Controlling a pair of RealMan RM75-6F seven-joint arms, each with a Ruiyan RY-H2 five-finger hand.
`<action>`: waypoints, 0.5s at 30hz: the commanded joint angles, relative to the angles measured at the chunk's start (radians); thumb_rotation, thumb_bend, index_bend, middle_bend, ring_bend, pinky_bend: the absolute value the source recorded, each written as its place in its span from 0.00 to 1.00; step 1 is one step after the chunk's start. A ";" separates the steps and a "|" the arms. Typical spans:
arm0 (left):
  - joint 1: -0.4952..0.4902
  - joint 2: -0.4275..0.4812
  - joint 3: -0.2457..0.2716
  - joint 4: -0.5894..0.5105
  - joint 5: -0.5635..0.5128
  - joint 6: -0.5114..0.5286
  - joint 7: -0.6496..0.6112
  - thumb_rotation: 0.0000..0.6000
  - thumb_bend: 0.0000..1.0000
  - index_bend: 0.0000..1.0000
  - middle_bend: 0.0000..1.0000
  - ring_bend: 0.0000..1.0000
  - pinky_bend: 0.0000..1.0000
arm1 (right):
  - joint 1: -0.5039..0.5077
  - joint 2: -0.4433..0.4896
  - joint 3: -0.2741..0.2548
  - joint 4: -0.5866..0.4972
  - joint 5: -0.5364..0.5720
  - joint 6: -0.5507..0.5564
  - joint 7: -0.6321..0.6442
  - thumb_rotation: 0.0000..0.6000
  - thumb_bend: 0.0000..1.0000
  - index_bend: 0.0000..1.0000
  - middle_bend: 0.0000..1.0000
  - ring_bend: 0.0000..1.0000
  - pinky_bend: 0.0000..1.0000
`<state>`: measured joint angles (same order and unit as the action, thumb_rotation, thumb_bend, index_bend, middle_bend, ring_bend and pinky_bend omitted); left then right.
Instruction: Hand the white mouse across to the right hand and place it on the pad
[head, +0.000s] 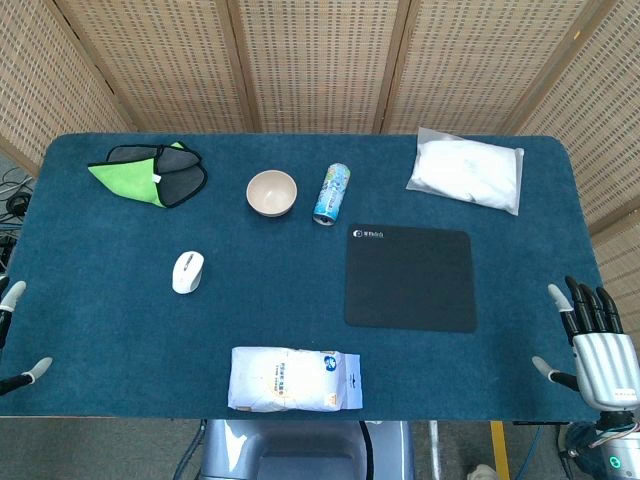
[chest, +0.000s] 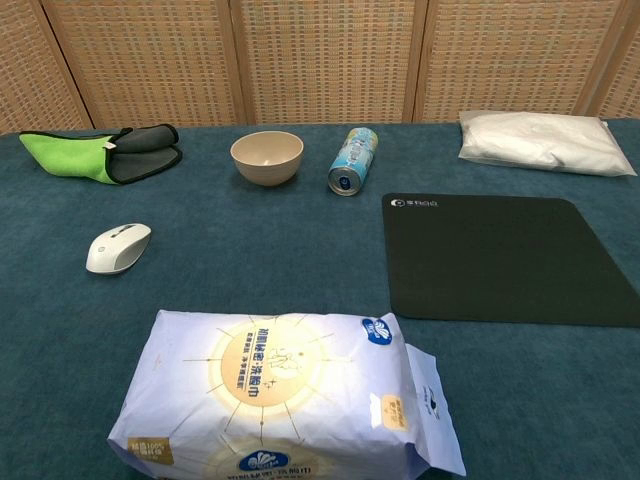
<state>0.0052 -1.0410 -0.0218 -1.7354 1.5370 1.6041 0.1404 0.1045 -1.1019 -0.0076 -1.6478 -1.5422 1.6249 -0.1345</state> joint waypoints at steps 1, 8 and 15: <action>0.000 -0.001 0.000 0.001 0.000 -0.001 0.002 1.00 0.00 0.00 0.00 0.00 0.00 | -0.002 0.000 0.002 0.000 -0.002 0.000 0.001 1.00 0.00 0.00 0.00 0.00 0.00; -0.024 -0.023 -0.004 0.034 0.042 -0.012 -0.005 1.00 0.00 0.00 0.00 0.00 0.00 | -0.010 0.001 0.018 0.002 -0.004 -0.003 0.003 1.00 0.00 0.00 0.00 0.00 0.00; -0.161 -0.094 -0.024 0.289 0.188 -0.080 -0.142 1.00 0.00 0.00 0.00 0.00 0.00 | -0.014 0.002 0.045 0.008 0.028 -0.020 0.007 1.00 0.00 0.00 0.00 0.00 0.00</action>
<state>-0.0872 -1.0975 -0.0350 -1.5560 1.6534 1.5592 0.0593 0.0911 -1.0993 0.0349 -1.6411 -1.5172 1.6078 -0.1268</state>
